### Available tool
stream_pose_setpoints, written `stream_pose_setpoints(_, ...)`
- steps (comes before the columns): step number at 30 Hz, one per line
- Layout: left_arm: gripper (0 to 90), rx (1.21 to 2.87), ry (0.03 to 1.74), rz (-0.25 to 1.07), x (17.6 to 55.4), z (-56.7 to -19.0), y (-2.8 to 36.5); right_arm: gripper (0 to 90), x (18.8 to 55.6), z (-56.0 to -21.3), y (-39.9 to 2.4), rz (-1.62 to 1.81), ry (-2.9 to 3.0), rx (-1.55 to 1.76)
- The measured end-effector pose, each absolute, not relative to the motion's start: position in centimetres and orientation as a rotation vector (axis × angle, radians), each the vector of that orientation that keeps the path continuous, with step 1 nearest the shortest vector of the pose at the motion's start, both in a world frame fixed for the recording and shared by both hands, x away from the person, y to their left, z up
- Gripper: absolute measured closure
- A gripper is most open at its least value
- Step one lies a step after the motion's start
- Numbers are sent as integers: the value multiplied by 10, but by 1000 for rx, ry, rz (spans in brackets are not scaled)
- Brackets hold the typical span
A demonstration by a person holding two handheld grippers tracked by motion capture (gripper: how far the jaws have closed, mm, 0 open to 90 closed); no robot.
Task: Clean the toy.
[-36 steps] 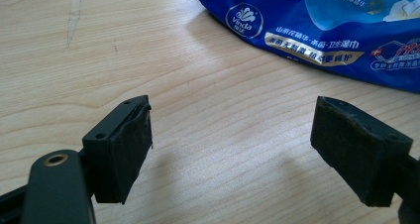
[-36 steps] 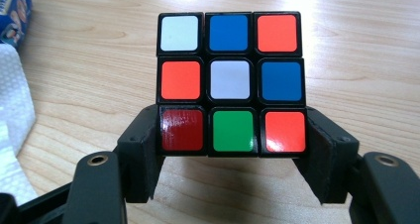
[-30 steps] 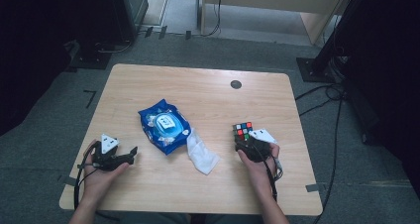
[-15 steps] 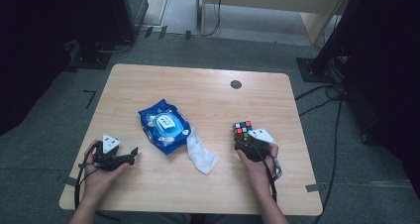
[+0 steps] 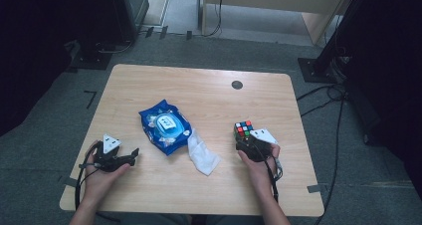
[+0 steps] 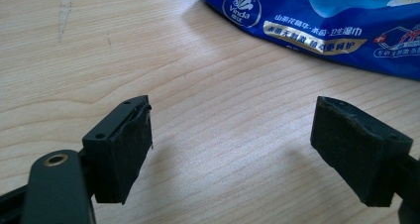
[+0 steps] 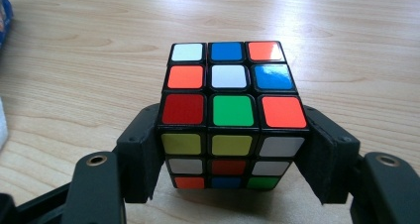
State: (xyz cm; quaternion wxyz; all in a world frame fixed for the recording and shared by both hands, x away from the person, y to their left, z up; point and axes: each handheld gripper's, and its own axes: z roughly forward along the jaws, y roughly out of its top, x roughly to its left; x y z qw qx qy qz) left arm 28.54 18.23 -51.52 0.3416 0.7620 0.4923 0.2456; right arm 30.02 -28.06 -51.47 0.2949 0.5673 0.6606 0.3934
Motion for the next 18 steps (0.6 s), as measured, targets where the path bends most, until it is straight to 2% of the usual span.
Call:
stream_pose_setpoints(2,163,1982,1280,637,285,-515,182,343,300,-515,-281,1056,1758,1508)
stream_pose_setpoints(10,163,1990,1277,623,286,-515,182,157,295,-504,-285,1159,1728,1480)
stream_pose_setpoints(12,162,1992,1282,610,286,-516,183,143,294,-501,-287,1158,1737,1483)
stream_pose_setpoints(15,162,1998,1284,602,287,-516,183,0,291,-497,-289,1165,1799,1434)
stream_pose_setpoints(18,162,2012,1291,593,288,-516,182,0,287,-492,-293,1196,1810,1427)
